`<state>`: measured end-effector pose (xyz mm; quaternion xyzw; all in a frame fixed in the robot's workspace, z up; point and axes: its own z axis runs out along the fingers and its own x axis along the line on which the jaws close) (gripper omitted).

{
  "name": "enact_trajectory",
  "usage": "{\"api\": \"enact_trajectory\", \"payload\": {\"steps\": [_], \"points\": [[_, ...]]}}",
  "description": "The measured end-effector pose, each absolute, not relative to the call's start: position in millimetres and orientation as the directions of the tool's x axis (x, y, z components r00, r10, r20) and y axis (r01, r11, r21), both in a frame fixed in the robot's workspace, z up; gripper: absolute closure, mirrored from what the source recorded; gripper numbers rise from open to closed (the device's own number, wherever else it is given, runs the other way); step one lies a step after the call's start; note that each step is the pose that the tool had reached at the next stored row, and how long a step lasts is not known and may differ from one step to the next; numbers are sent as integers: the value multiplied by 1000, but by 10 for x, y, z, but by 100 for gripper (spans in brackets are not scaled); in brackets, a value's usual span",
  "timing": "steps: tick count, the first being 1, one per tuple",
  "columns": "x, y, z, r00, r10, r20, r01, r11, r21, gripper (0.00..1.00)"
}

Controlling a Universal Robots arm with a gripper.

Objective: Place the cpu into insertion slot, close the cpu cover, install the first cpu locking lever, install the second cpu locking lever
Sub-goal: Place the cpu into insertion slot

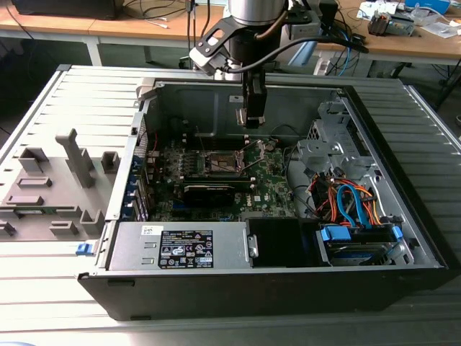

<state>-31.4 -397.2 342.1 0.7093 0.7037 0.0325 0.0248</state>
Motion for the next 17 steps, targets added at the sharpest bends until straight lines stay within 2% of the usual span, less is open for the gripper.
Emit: {"api": "enact_trajectory", "payload": {"steps": [17], "points": [[-314,-3972,3421,38,999,11,996,-39,81,45]]}}
